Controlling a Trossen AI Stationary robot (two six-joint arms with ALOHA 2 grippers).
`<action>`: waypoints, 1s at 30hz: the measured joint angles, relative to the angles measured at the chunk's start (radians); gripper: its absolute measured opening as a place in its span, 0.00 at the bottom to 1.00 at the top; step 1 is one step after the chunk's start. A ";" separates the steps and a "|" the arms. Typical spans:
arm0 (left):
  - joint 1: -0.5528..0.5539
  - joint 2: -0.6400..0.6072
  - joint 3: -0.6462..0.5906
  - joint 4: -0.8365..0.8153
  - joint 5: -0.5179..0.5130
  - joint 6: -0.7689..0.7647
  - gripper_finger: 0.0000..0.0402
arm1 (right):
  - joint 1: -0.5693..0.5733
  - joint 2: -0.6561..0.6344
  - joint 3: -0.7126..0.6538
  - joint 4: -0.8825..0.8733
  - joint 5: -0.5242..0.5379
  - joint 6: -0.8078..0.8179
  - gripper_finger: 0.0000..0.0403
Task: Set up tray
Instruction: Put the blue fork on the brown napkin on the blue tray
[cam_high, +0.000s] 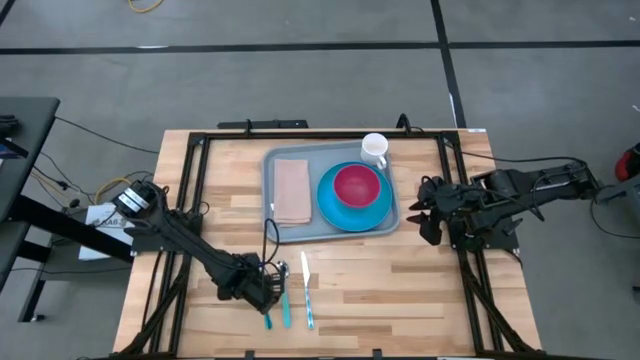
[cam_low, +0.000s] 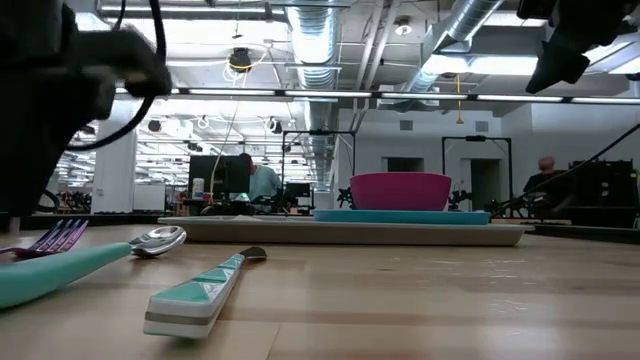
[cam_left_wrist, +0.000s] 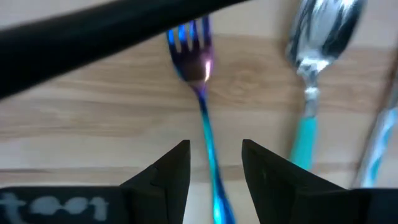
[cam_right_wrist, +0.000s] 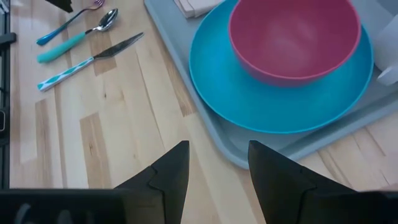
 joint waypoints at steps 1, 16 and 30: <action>0.000 0.011 -0.004 0.006 0.011 0.001 0.33 | 0.000 0.000 0.000 0.000 0.000 0.000 0.38; 0.006 0.124 -0.001 0.099 0.073 0.016 0.33 | 0.000 0.000 0.000 0.009 0.002 -0.006 0.38; 0.008 0.126 -0.003 0.084 0.075 0.016 0.02 | 0.000 0.000 0.000 0.011 0.026 -0.006 0.38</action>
